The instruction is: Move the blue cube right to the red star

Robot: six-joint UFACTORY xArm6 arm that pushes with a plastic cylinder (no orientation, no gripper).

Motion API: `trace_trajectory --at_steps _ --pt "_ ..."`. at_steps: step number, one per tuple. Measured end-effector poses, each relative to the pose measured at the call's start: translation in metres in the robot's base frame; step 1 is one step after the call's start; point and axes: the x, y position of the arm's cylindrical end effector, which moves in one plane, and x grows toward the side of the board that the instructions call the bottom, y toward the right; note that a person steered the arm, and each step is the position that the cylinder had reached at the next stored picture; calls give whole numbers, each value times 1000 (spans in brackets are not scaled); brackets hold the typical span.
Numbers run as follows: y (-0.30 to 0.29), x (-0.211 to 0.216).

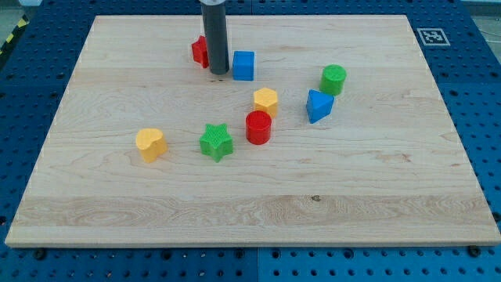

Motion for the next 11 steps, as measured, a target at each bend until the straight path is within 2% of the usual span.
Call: trace_trajectory --at_steps 1,3,6,9,11 --pt "8 20" --pt "10 30" --pt "62 25" --pt "63 -5" --pt "61 -7"
